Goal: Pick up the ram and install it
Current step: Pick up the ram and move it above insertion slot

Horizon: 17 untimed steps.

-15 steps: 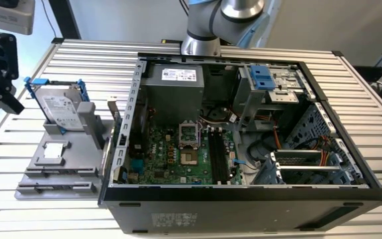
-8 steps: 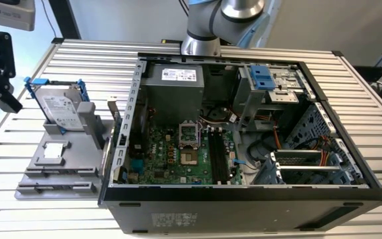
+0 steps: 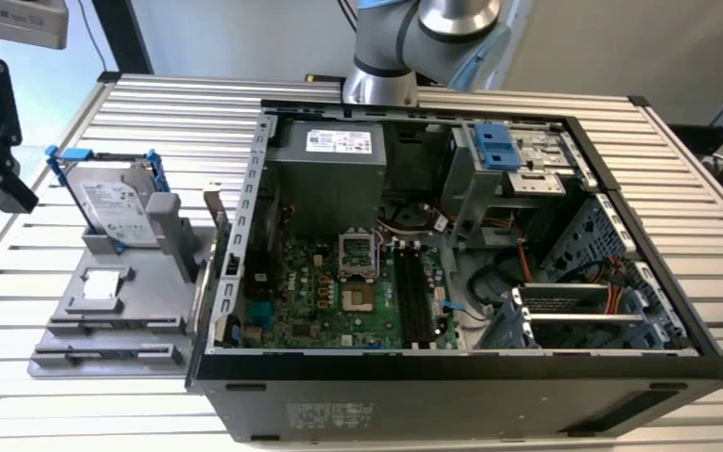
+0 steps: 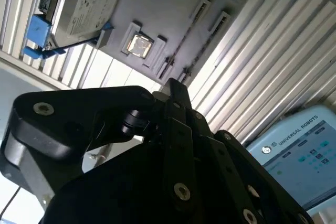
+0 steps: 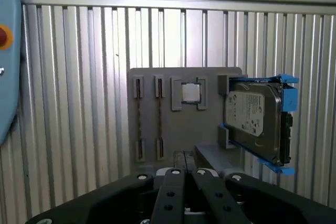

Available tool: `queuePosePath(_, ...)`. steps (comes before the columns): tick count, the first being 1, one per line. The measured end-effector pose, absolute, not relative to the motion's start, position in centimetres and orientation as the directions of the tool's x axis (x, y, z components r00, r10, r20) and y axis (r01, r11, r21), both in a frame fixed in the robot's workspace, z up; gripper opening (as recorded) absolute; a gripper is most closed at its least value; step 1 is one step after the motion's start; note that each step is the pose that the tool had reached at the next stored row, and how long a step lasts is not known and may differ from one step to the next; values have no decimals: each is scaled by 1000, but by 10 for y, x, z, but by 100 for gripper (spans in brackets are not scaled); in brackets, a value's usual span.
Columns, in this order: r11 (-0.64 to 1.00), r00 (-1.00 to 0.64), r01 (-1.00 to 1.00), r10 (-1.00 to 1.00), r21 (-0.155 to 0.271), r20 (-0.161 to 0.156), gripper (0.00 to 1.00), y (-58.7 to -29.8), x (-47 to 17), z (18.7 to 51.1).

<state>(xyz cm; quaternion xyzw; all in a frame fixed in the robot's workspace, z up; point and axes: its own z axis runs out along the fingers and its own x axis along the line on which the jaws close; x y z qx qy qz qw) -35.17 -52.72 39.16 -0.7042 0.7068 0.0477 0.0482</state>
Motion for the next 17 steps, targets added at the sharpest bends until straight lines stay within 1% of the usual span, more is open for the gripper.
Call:
queuePosePath(5, -64, 63, -998, -989, 0, -134, 0, -527, -352, 391)
queuePosePath(7, -81, 80, -997, -989, 4, -125, 0, -527, -352, 391)
queuePosePath(11, -96, 95, -995, -992, 12, -79, 0, -527, -352, 391)
queuePosePath(15, -95, 95, -995, -995, 13, -12, 0, -527, -352, 391)
queuePosePath(17, -87, 87, -996, -996, 7, 10, 0, -527, -352, 390)
